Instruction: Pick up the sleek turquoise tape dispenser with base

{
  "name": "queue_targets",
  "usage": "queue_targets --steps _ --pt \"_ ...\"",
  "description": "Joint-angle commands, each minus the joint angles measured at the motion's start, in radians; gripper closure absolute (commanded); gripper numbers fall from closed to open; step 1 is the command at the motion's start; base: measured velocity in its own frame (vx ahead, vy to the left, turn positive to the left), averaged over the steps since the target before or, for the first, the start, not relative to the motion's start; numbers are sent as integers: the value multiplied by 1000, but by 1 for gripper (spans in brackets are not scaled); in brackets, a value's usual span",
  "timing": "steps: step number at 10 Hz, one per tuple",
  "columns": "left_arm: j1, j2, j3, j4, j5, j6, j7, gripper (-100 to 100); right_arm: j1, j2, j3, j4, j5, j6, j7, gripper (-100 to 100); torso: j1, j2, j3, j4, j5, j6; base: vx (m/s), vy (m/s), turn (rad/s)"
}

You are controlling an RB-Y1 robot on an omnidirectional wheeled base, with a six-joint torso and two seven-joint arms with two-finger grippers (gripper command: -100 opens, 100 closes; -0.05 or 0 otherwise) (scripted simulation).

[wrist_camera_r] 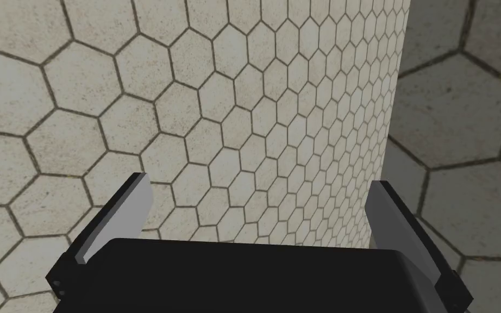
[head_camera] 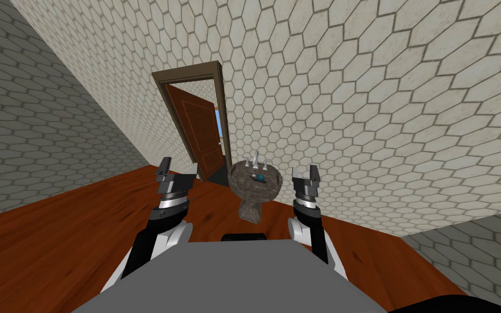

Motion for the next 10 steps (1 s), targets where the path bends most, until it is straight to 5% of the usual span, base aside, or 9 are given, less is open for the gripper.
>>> queue_targets --steps 1,10 --pt "0 0 0 0 0 0 0 0 1 -41 -6 5 1 9 5 -100 0 0 0 0 0 0 -10 5 -16" --pt "0 0 0 0 0 0 0 0 31 -281 -75 77 34 118 81 -100 1 1 1 0 0 0 -24 21 -18"
